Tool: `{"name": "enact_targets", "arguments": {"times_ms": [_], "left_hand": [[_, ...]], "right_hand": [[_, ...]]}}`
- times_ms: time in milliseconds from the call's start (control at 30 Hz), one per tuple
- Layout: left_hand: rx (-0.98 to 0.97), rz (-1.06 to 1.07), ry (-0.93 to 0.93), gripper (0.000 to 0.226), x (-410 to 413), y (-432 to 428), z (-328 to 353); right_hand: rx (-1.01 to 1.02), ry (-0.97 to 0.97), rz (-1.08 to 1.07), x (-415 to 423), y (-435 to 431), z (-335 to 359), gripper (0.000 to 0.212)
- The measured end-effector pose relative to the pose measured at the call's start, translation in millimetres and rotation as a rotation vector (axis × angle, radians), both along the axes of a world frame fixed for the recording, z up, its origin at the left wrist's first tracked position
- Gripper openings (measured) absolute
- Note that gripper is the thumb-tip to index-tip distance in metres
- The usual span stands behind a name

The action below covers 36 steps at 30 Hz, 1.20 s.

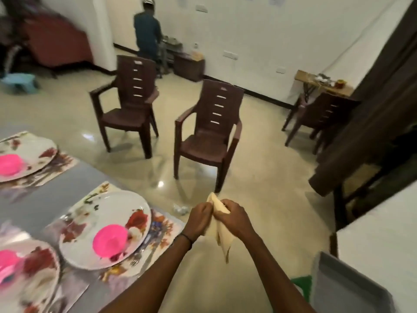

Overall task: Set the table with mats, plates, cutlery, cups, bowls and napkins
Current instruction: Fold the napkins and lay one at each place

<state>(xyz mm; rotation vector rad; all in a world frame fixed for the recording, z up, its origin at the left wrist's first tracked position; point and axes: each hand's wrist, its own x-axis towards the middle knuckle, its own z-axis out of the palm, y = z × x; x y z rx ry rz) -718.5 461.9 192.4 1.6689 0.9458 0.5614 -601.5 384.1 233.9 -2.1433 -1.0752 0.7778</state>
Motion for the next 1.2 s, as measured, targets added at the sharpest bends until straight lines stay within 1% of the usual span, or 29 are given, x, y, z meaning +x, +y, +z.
{"name": "enact_targets", "arguments": {"times_ms": [100, 133, 200, 267, 300, 333, 400, 433, 533, 600, 667, 733, 867, 933, 1067, 1133, 1200], "left_hand": [[-0.064, 0.126, -0.001, 0.049, -49.0, 9.1, -5.9], [-0.075, 0.176, 0.007, 0.048, -64.3, 11.9, -5.2], [-0.090, 0.245, 0.012, 0.044, -84.1, 14.8, 0.7], [-0.082, 0.356, 0.001, 0.038, -113.4, 12.1, 5.5], [-0.080, 0.367, -0.005, 0.035, -118.0, 12.0, 6.8], [-0.087, 0.426, -0.007, 0.036, -132.4, 8.4, 8.4], [-0.124, 0.541, -0.022, 0.052, -161.0, 0.4, 8.7], [-0.144, 0.589, -0.026, 0.054, -175.8, -5.5, 8.8], [-0.175, 0.714, -0.023, 0.046, -207.3, -26.9, 8.1], [-0.194, 0.787, -0.040, 0.035, -228.2, -45.4, 6.5], [-0.199, 0.866, -0.070, 0.031, -252.9, -61.8, 1.8], [-0.194, 0.939, -0.093, 0.029, -277.2, -75.9, 1.4], [-0.198, 1.045, -0.156, 0.018, -323.7, -115.1, 0.3], [-0.195, 1.061, -0.190, 0.019, -344.1, -133.1, -2.3], [-0.205, 1.071, -0.207, 0.031, -384.4, -159.1, 1.4], [-0.192, 1.092, -0.182, 0.036, -406.5, -169.3, -0.9], [-0.166, 1.114, -0.143, 0.033, -430.5, -178.0, -5.5]], "right_hand": [[-0.025, 0.147, 0.139, -33.6, 26.1, 2.8, 0.037], [-0.032, 0.171, 0.173, -43.0, 33.2, 1.7, 0.035], [-0.053, 0.260, 0.150, -56.2, 43.6, 3.7, 0.029], [-0.079, 0.332, 0.242, -78.2, 54.9, 7.2, 0.024], [-0.084, 0.337, 0.271, -80.6, 57.5, 9.4, 0.019], [-0.095, 0.351, 0.331, -90.9, 62.6, 12.0, 0.015], [-0.102, 0.379, 0.439, -112.0, 70.3, 15.8, 0.011], [-0.107, 0.385, 0.492, -124.0, 74.0, 16.4, 0.009], [-0.168, 0.433, 0.604, -154.2, 80.3, 5.8, 0.007], [-0.215, 0.526, 0.643, -175.6, 78.1, -6.2, 0.005], [-0.297, 0.624, 0.653, -199.9, 72.8, -13.9, 0.005], [-0.345, 0.705, 0.678, -222.2, 70.7, -21.5, 0.008], [-0.436, 0.809, 0.725, -272.4, 52.8, -21.9, 0.013], [-0.467, 0.839, 0.773, -292.5, 43.3, -22.1, 0.015], [-0.473, 0.829, 0.860, -332.4, 37.3, -18.0, 0.021], [-0.457, 0.825, 0.859, -354.4, 33.7, -14.6, 0.018], [-0.435, 0.805, 0.885, -377.7, 26.7, -10.1, 0.013]]}}
